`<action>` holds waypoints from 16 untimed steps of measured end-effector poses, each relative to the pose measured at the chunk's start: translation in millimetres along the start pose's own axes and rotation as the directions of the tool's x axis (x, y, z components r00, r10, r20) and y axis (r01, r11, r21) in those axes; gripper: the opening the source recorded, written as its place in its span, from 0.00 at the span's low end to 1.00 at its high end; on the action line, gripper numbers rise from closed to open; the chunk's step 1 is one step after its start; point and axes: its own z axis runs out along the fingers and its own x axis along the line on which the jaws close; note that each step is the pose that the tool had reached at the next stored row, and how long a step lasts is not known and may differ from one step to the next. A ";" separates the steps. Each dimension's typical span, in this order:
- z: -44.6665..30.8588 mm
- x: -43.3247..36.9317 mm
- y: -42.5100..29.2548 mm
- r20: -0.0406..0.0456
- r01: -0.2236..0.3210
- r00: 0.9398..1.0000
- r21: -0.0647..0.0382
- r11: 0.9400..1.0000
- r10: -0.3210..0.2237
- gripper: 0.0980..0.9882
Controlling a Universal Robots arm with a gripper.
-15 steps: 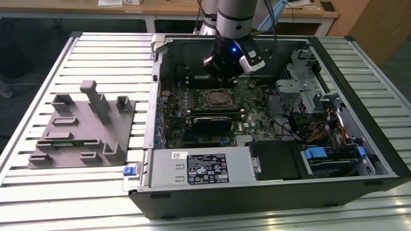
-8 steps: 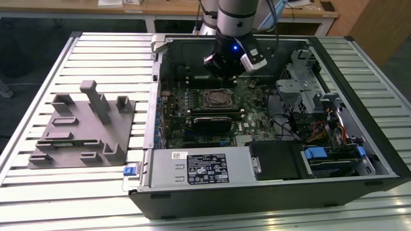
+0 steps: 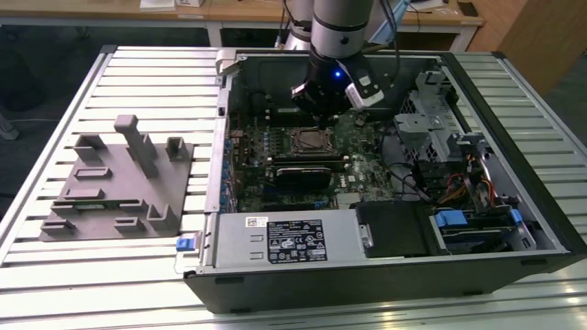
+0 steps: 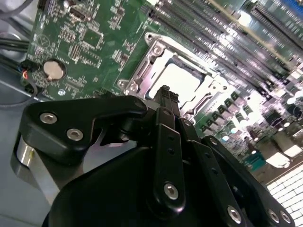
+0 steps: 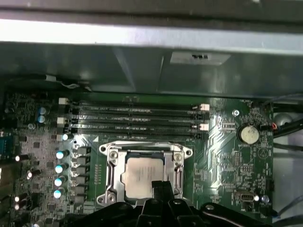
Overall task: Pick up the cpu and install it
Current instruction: 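Install the second cpu locking lever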
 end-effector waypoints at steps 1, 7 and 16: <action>-0.2 0.0 -0.8 0.000 0.000 1.000 0.000 1.000 0.000 0.01; -5.1 0.0 -2.7 0.000 0.000 1.000 0.000 1.000 0.000 0.01; -6.7 0.6 -25.2 -0.010 -0.001 1.000 -0.001 1.000 0.001 0.01</action>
